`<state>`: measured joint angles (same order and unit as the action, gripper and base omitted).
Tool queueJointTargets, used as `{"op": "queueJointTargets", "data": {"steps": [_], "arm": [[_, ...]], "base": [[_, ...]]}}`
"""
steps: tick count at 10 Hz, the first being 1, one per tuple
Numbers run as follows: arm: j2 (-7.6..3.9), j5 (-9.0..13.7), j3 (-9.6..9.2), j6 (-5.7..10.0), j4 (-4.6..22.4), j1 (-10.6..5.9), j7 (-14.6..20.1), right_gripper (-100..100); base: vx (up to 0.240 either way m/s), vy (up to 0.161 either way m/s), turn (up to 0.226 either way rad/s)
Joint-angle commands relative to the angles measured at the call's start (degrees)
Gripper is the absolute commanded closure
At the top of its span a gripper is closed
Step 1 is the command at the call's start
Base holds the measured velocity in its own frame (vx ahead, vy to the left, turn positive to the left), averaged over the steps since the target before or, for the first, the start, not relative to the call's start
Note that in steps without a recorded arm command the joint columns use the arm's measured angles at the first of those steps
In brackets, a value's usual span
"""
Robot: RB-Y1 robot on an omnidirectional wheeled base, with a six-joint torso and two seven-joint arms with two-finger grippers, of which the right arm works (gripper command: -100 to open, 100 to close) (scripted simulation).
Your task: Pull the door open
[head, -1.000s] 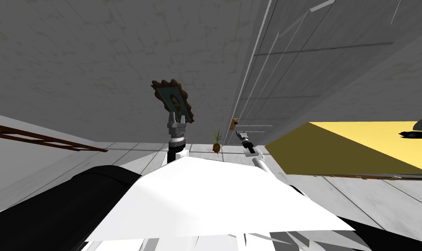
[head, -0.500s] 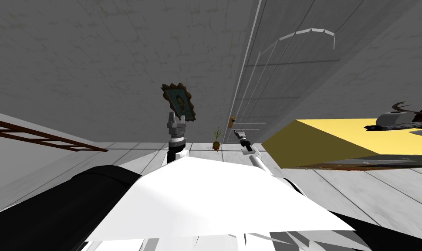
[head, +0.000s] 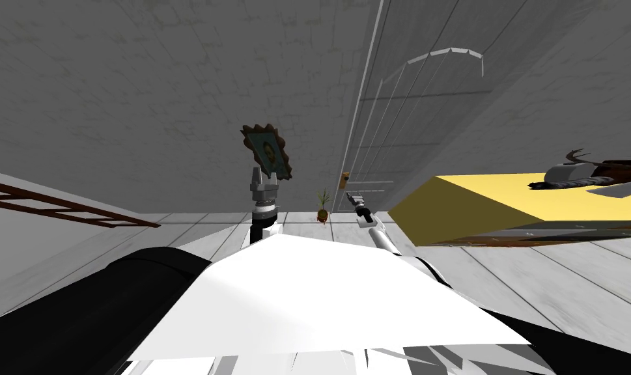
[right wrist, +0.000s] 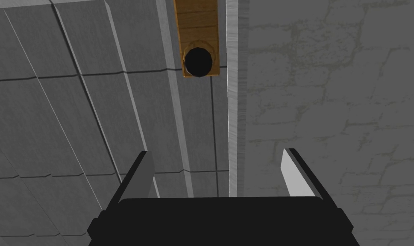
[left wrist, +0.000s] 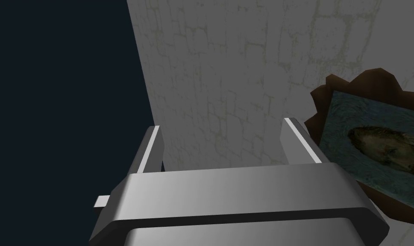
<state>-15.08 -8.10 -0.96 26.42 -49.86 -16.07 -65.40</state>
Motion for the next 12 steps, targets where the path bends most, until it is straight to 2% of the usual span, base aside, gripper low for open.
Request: {"op": "queueJointTargets", "data": {"steps": [1, 5, 7, 8, 12], "arm": [[0.34, 0.5, -0.16, 0.51, 1.6, -1.07, -0.7, -100], [1.70, 2.4, -1.02, 1.21, 6.0, -4.76, -3.4, -100], [1.97, 2.7, -1.20, 1.35, 6.9, -5.49, -3.9, -100], [2.41, 3.3, -1.48, 1.57, 8.4, -6.69, -4.8, -100], [3.02, 4.2, -1.86, 1.88, 10.3, -8.33, -6.0, -100]], "base": [[-0.007, -0.008, -0.018], [0.031, -0.017, -0.029], [0.071, -0.006, -0.011], [0.137, -0.027, -0.029], [0.200, -0.011, -0.011]]}}
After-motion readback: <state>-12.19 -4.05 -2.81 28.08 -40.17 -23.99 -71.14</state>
